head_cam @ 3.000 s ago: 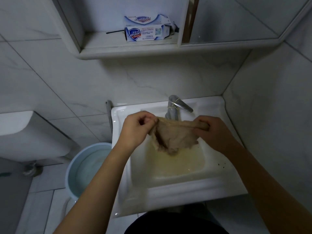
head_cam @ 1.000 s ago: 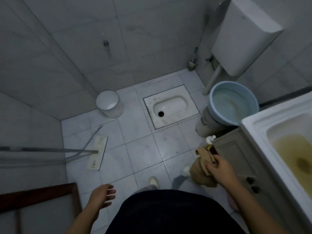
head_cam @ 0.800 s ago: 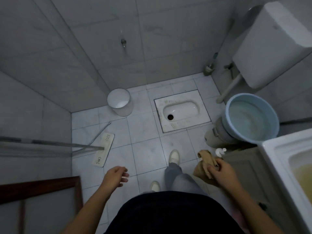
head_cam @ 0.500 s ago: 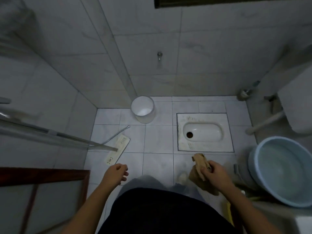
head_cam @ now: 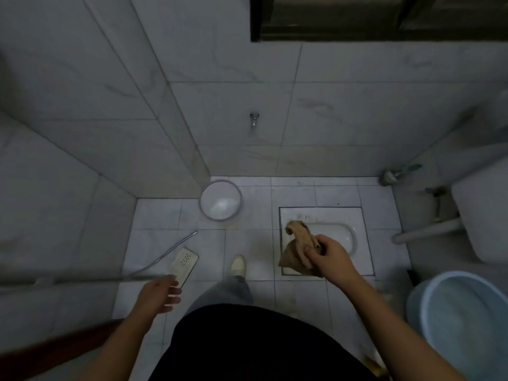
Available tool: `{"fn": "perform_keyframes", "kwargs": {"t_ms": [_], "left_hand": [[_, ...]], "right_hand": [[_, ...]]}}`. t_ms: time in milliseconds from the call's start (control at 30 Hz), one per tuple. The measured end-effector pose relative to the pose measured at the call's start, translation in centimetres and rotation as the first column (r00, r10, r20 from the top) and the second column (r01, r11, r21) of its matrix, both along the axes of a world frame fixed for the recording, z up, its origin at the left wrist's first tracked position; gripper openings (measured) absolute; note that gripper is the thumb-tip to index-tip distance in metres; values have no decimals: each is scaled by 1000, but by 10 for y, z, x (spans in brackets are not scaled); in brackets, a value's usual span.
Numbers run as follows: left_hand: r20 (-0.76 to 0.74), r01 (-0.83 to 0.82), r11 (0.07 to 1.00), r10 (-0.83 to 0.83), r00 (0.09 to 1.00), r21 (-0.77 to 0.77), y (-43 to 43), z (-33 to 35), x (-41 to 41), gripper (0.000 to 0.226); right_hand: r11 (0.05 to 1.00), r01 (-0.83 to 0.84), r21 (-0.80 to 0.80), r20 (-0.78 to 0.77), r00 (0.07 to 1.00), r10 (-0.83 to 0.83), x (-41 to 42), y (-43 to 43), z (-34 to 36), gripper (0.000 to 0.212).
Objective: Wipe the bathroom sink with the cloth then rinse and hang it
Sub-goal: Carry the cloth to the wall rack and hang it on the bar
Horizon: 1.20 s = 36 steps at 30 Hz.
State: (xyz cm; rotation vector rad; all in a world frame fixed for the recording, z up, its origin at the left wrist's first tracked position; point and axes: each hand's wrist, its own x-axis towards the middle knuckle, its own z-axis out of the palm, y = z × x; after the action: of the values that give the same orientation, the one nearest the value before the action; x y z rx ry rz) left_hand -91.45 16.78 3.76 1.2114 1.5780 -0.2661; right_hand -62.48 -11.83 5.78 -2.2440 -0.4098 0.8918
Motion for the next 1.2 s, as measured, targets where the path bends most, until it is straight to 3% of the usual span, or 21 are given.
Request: {"fn": "perform_keyframes", "kwargs": {"t_ms": [100,200,333,500,600,767,933,1067,1200], "left_hand": [[47,121,992,-120,992,-21,31,4,77,18],[97,360,933,-357,929,-11,50,8,158,21],[140,649,760,-648,749,43,47,13,251,25],[109,839,538,-842,529,84,27,9,328,22],[27,884,456,-889,456,101,22,7,347,24],[-25,868,486,-871,490,101,32,15,381,23],[-19,877,471,-880,475,98,36,17,431,23],[-12,934,350,-936,352,71,26,2,503,24],[17,979,191,-982,190,73,-6,-13,585,29]], "right_hand": [[986,147,-81,-20,989,-149,7,-11,-9,14],[942,304,-142,-27,950,-311,4,-32,-16,13],[834,514,-201,-2,851,-525,-9,-68,-19,14],[701,682,-210,-7,715,-699,-6,-93,-32,17],[663,728,-173,-28,669,-742,17,-95,-39,20],[657,753,-48,-91,652,-753,84,-82,-33,17],[634,772,49,-42,636,-771,148,-74,-7,15],[584,810,58,-47,587,-808,176,-72,2,11],[443,896,-21,-20,443,-896,171,-72,-4,11]]}}
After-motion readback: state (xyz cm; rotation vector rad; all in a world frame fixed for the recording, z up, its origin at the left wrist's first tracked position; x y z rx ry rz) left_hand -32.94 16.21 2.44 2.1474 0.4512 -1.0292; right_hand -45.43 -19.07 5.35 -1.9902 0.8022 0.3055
